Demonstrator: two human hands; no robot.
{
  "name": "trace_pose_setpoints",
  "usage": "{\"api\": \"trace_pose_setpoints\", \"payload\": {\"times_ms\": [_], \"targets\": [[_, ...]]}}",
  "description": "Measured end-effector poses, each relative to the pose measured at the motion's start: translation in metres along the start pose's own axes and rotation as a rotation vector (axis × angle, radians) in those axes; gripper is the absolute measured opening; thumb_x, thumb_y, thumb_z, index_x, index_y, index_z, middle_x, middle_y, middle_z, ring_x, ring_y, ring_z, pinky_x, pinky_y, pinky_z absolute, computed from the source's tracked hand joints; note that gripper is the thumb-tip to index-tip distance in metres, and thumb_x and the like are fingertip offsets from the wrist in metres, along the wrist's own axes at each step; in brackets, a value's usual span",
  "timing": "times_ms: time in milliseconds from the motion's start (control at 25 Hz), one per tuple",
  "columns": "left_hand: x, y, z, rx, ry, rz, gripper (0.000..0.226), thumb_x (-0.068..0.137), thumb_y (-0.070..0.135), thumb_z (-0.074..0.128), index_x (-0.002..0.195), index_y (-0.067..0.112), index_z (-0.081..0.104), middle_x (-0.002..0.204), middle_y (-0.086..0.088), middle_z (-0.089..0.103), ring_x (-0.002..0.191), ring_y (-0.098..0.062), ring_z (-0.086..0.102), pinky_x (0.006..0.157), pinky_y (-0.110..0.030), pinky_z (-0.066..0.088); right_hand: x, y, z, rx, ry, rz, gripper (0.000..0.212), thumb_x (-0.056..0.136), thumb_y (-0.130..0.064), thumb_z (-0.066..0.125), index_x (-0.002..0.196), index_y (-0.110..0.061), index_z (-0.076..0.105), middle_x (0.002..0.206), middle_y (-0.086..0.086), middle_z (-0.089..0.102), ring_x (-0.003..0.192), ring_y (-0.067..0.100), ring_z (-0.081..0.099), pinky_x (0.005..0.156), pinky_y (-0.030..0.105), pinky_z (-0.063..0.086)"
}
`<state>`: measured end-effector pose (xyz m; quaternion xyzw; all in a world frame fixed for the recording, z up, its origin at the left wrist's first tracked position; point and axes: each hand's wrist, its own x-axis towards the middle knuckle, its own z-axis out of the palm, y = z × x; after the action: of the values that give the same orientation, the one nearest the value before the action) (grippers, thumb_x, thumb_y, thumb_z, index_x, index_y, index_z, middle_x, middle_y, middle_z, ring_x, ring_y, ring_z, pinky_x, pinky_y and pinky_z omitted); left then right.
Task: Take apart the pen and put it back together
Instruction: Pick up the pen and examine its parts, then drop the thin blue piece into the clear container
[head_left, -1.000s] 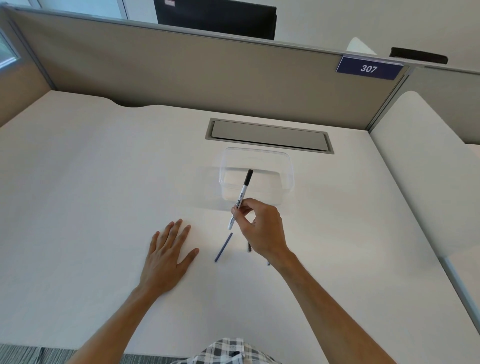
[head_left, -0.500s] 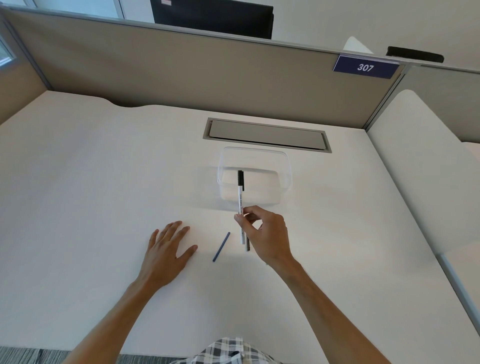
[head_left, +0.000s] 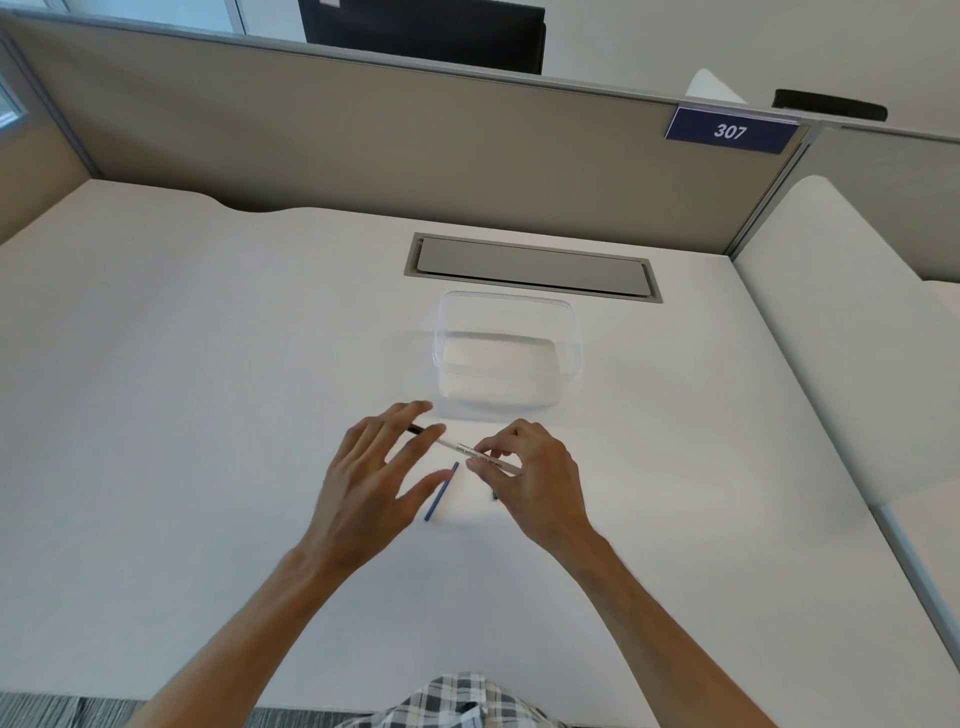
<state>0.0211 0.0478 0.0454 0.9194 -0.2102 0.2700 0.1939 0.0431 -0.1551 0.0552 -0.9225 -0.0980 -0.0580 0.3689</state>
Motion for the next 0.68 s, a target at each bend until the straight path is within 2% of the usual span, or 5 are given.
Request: {"api": "trace_pose_setpoints", "payload": {"times_ms": [160, 320, 400, 520, 680], "targets": [[0.008, -0.001, 0.001, 0.015, -0.181, 0.084, 0.034, 0.091, 0.037, 0.059, 0.114, 0.014, 0.067, 0.131, -0.005, 0.061, 0.127, -0.025, 0.05, 0.104, -0.039, 0.037, -0.001, -0.004, 0.004, -0.011, -0.039, -0.057, 0.01, 0.083, -0.034, 0.078, 0.09, -0.028, 0.076, 0.084, -0.018, 0.057, 0.081, 0.0, 0.05, 0.063, 0.009, 0.031], [0.008, -0.008, 0.001, 0.02, -0.261, 0.122, 0.028, 0.096, 0.033, 0.046, 0.102, 0.017, 0.069, 0.116, 0.001, 0.067, 0.122, -0.024, 0.055, 0.104, -0.039, 0.037, -0.001, -0.008, 0.008, 0.006, -0.078, -0.085, 0.013, 0.081, -0.03, 0.08, 0.093, -0.025, 0.077, 0.086, -0.013, 0.062, 0.081, -0.001, 0.05, 0.064, 0.012, 0.035], [0.007, -0.013, 0.0, 0.01, -0.277, 0.102, 0.03, 0.097, 0.033, 0.043, 0.099, 0.018, 0.069, 0.112, 0.002, 0.068, 0.121, -0.023, 0.056, 0.103, -0.038, 0.037, -0.001, -0.009, 0.008, 0.02, -0.118, -0.098, 0.021, 0.081, -0.027, 0.079, 0.102, -0.027, 0.074, 0.093, -0.013, 0.063, 0.087, 0.002, 0.053, 0.071, 0.018, 0.04], [0.003, -0.024, -0.004, 0.021, -0.257, 0.043, 0.032, 0.096, 0.033, 0.042, 0.098, 0.017, 0.07, 0.109, 0.002, 0.07, 0.118, -0.023, 0.058, 0.1, -0.037, 0.038, -0.002, -0.005, 0.01, 0.053, -0.146, -0.064, 0.046, 0.08, -0.018, 0.073, 0.123, -0.029, 0.063, 0.113, -0.013, 0.062, 0.106, 0.005, 0.056, 0.09, 0.026, 0.047], [-0.005, -0.05, -0.01, 0.041, -0.226, -0.016, 0.028, 0.095, 0.032, 0.047, 0.095, 0.016, 0.07, 0.107, 0.002, 0.07, 0.115, -0.024, 0.06, 0.096, -0.038, 0.039, -0.003, 0.007, 0.02, 0.089, -0.204, 0.046, 0.041, 0.086, -0.014, 0.065, 0.125, -0.027, 0.061, 0.12, -0.011, 0.06, 0.111, 0.007, 0.055, 0.097, 0.034, 0.046]]}}
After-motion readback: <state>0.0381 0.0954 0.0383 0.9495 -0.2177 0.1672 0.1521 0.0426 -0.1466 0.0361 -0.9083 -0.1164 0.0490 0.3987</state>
